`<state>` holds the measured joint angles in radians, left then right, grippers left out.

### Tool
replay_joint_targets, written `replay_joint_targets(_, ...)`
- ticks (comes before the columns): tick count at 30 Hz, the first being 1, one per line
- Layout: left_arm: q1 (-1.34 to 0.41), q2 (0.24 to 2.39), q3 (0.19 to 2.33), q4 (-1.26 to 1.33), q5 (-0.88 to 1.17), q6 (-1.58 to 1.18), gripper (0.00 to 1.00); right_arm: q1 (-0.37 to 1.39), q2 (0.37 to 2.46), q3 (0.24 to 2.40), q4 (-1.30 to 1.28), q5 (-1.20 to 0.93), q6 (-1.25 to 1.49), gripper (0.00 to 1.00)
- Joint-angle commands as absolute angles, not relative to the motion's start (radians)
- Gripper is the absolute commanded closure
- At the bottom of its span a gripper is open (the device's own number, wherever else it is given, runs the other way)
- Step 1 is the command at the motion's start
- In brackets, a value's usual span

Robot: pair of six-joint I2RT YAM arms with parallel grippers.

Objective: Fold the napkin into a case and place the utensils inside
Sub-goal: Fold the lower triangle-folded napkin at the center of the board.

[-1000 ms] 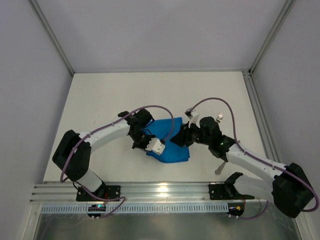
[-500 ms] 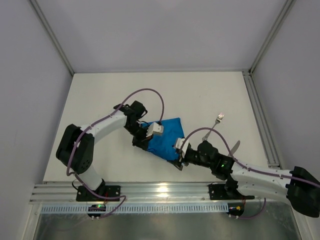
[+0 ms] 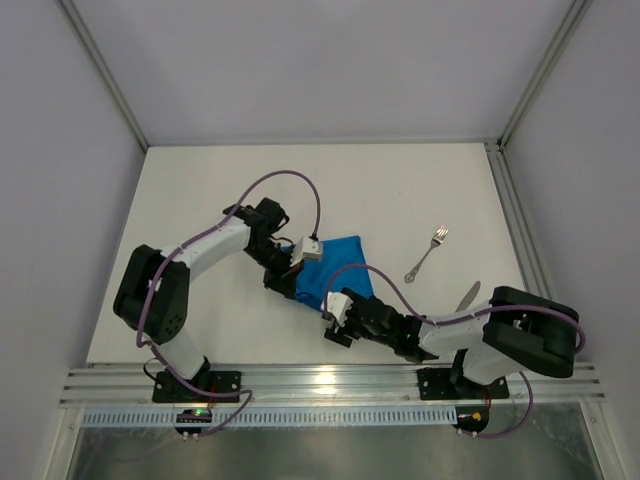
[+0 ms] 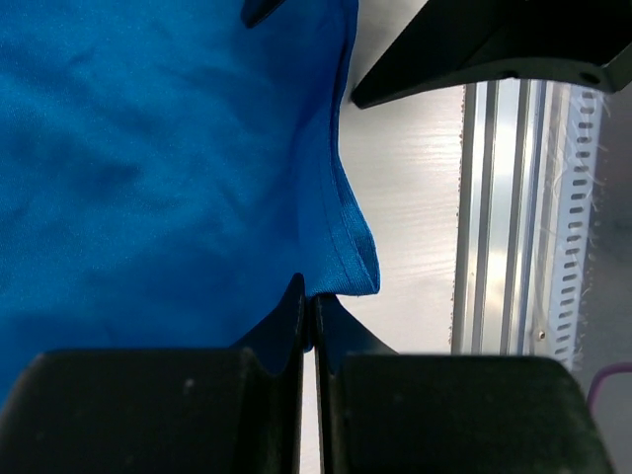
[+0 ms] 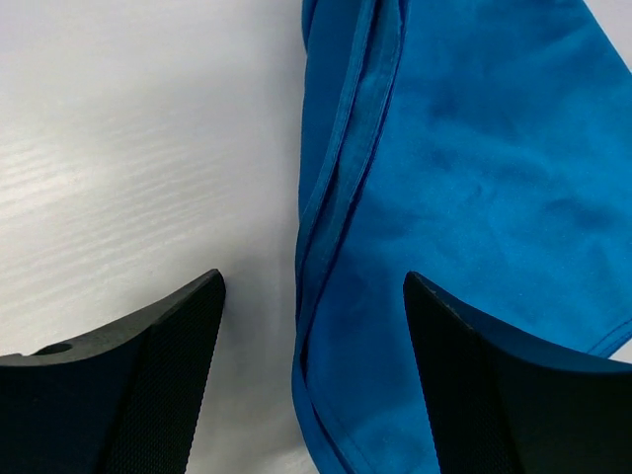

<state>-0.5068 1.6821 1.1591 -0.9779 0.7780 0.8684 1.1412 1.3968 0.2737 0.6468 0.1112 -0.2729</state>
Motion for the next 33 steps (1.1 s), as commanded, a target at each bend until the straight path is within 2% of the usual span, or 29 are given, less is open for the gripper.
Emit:
replay_joint_targets(1,-0.495,1.68,1.183,-0.988,0.836,0.859,1.0,1.147,1.445,0.342,0.743,0.201,-0.238,0.23)
replay_joint_targets(5,-0.47,1.669,1.178,-0.996,0.851,0.857,1.0,1.149,1.465,0.391,0.663,0.199,-0.25,0.32)
replay_joint_targets(6,-0.465,1.667,1.175,-0.997,0.854,0.861,1.0,1.147,1.463,0.391,0.655,0.202,-0.253,0.36)
replay_joint_targets(7,-0.46,1.663,1.172,-0.999,0.857,0.864,1.0,1.147,1.459,0.391,0.649,0.202,-0.255,0.45)
replay_joint_targets(10,-0.45,1.655,1.157,-0.991,0.871,0.867,1.0,1.149,1.476,0.411,0.599,0.206,-0.264,0.54)
replay_joint_targets(15,-0.423,1.651,1.16,-0.982,0.891,0.844,1.0,1.149,1.516,0.462,0.535,0.202,-0.273,0.56)
replay_joint_targets(19,-0.403,1.648,1.154,-0.991,0.891,0.85,1.0,1.143,1.516,0.476,0.477,0.193,-0.278,0.71)
replay_joint_targets(20,-0.4,1.647,1.151,-0.992,0.893,0.853,1.0,1.138,1.5,0.477,0.468,0.181,-0.276,0.78)
replay_joint_targets(24,-0.394,1.647,1.143,-0.994,0.893,0.856,1.0,1.086,1.453,0.511,0.364,0.052,-0.226,0.91)
replay_joint_targets(27,-0.396,1.647,1.138,-1.002,0.893,0.87,1.0,1.043,1.447,0.554,0.272,-0.084,-0.178,0.96)
replay_joint_targets(29,-0.394,1.64,1.126,-0.999,0.882,0.873,0.92,1.032,1.453,0.584,0.22,-0.153,-0.166,0.96)
replay_joint_targets(30,-0.396,1.637,1.123,-1.002,0.879,0.876,0.79,1.028,1.46,0.592,0.207,-0.178,-0.161,0.96)
replay_joint_targets(32,-0.394,1.623,1.117,-1.023,0.874,0.911,0.67,1.011,1.468,0.613,0.18,-0.247,-0.14,0.96)
replay_joint_targets(33,-0.394,1.617,1.114,-1.066,0.871,0.928,0.56,1.003,1.471,0.62,0.17,-0.268,-0.13,0.96)
